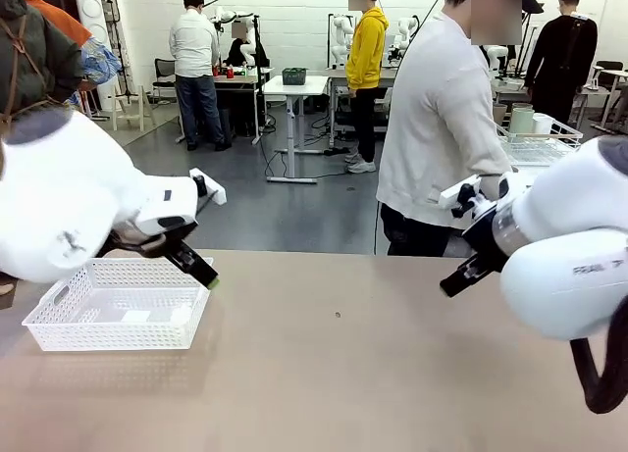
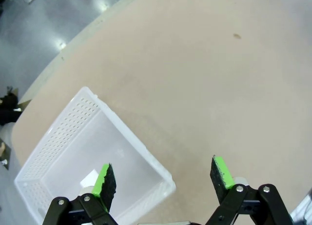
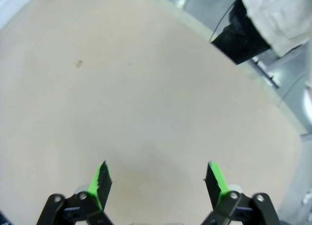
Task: Clean and organize the cups into the basket.
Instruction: Pick up the Organizing basket and move it to the center of the table, then pick up the Reusable plastic cup from the right side of the table and place it inside the Organizing basket.
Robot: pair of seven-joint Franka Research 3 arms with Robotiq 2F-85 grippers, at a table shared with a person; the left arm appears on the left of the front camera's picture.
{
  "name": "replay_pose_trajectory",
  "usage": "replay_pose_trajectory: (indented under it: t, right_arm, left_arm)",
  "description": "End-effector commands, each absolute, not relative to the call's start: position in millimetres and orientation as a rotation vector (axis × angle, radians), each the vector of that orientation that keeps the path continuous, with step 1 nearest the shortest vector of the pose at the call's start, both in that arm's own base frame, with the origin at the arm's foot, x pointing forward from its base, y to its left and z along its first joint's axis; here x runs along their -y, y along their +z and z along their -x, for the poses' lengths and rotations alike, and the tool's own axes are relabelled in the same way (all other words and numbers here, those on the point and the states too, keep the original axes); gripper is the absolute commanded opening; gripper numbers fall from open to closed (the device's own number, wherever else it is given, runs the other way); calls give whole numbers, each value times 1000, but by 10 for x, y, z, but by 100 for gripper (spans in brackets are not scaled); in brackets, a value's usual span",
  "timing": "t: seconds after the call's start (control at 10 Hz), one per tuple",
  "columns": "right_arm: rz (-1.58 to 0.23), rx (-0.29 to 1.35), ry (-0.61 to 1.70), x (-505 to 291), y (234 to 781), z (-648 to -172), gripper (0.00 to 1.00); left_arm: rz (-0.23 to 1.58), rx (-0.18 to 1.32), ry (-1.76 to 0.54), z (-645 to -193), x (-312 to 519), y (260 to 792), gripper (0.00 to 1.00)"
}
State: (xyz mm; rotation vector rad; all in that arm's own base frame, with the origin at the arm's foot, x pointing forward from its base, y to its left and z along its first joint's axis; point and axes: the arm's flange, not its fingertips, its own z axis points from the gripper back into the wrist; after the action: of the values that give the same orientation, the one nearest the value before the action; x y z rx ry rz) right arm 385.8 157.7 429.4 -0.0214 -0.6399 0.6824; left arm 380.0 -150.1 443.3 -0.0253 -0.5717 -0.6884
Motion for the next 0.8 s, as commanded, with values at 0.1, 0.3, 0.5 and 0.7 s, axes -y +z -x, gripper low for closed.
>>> replay_pose_trajectory:
  t: [0.1, 0.3, 0.5, 0.7]
  right_arm:
    - [104, 543, 670, -1145, 4415, -2409, 100]
    - [139, 523, 676, -1055, 4544, -1924, 100]
    - [115, 513, 693, -1002, 4527, -1831, 100]
    - [130, 501, 688, -1412, 5353, -2745, 100]
  left_arm:
    - [15, 536, -786, -2636, 1050, 4767, 100]
    - [5, 528, -788, -2463, 893, 4867, 100]
    - [-43, 525, -741, -2461, 843, 4785, 100]
    - [14, 514, -778, -2877, 1113, 5469, 100]
